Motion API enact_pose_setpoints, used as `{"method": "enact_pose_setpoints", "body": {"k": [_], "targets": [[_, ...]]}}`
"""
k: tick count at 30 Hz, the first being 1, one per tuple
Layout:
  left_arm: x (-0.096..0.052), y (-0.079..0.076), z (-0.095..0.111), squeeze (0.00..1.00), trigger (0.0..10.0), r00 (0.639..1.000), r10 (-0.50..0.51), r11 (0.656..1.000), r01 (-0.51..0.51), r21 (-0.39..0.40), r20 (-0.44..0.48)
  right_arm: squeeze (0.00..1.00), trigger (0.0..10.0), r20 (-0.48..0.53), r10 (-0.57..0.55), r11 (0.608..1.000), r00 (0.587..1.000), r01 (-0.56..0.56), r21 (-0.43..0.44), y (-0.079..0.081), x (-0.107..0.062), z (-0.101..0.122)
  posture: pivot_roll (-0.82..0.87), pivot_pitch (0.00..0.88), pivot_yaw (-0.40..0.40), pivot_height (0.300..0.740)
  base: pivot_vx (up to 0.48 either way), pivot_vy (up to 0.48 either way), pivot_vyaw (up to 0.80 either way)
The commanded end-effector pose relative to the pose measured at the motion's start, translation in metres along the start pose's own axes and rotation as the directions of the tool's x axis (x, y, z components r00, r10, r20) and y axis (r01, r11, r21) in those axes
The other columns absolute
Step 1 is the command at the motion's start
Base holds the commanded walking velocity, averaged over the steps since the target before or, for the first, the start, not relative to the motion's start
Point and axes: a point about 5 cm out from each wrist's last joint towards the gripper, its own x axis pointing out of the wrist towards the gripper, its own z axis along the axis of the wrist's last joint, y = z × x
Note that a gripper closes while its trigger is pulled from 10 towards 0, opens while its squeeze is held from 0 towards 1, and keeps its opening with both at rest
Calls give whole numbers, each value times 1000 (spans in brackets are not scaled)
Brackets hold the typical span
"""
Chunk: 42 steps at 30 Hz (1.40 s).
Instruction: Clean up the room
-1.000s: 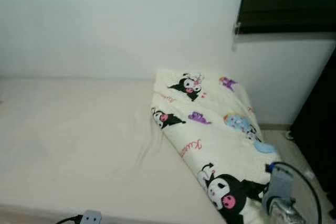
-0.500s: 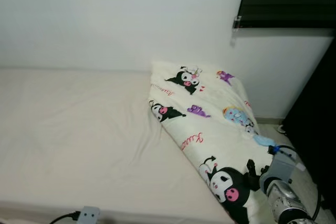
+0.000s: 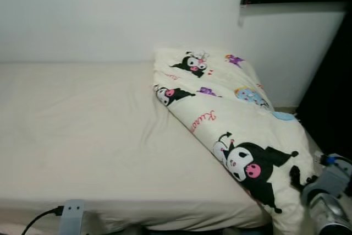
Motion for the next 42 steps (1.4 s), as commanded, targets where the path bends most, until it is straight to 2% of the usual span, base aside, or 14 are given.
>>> {"method": "enact_pose_setpoints", "body": {"k": [1, 6, 7, 11, 14, 16, 18, 19, 23, 26, 28, 32, 35, 42], "targets": [[2, 12, 3, 0, 10000, 999, 49, 999, -49, -9, 1, 0, 10000, 70, 1, 1000, 998, -3, 27, -1, 2, 15, 5, 0, 57, 548, 0, 0, 0], [2, 18, -2, 0, 10000, 998, 61, 998, -61, 22, -24, 0, 10000, 157, 39, 998, 987, -44, 34, -2, 4, 36, 12, 0, 71, 538, 0, 0, 0], [2, 20, -4, 0, 10000, 997, 66, 997, -65, 41, -33, 0, 10000, 205, 91, 995, 974, -100, 32, 3, 5, 46, 19, 0, 78, 538, 0, 0, 0], [2, 20, -7, 0, 10000, 997, 69, 996, -66, 55, -40, 0, 10000, 260, 151, 984, 954, -170, 54, 8, 5, 56, 23, 0, 82, 538, 0, 0, 0], [2, 23, -8, 0, 10000, 997, 70, 994, -66, 91, -40, 0, 10000, 319, 197, 963, 927, -244, 112, 12, 5, 66, 30, 0, 90, 538, 0, 0, 0], [2, 28, -10, 0, 10000, 997, 72, 989, -67, 131, -32, 0, 10000, 383, 217, 919, 898, -321, 230, 14, 5, 74, 40, 0, 98, 538, 0, 0, 0], [2, 34, -11, 0, 10000, 997, 75, 986, -70, 150, -26, 0, 10000, 345, 205, 910, 916, -308, 276, 15, 7, 66, 57, 0, 103, 538, 0, 0, 0], [2, 37, -12, 0, 10000, 997, 78, 985, -74, 154, -25, 0, 10000, 296, 178, 928, 939, -260, 266, 13, 8, 59, 60, 0, 104, 538, 0, 0, 0], [2, 45, -13, 0, 10000, 996, 88, 983, -84, 162, -23, 0, 10000, 214, 111, 945, 970, -169, 280, 8, 7, 42, 88, 0, 116, 538, 0, 0, 0], [2, 51, -13, 0, 10000, 995, 97, 980, -92, 175, -20, 0, 10000, 199, 119, 929, 973, -180, 324, 10, 7, 34, 101, 0, 120, 538, 0, 0, 0], [2, 57, -12, 0, 10000, 995, 104, 976, -99, 192, -13, 0, 10000, 201, 188, 903, 961, -249, 351, 20, 7, 30, 117, 0, 129, 538, 0, 0, 0], [2, 68, -11, 0, 10000, 993, 118, 971, -114, 212, -6, 0, 10000, 192, 304, 874, 933, -354, 334, 38, 7, 26, 135, 0, 137, 538, 0, 0, 0], [2, 73, -11, 0, 10000, 992, 122, 970, -119, 214, -4, 0, 10000, 180, 335, 868, 925, -377, 324, 44, 7, 24, 139, 0, 138, 538, 0, 0, 0], [2, 68, -12, 0, 10000, 996, 87, 973, -86, 214, 3, 0, 10000, 27, 214, 930, 976, -213, 301, 33, 7, 5, 137, 11, 149, 538, 0, 0, 0]]}}
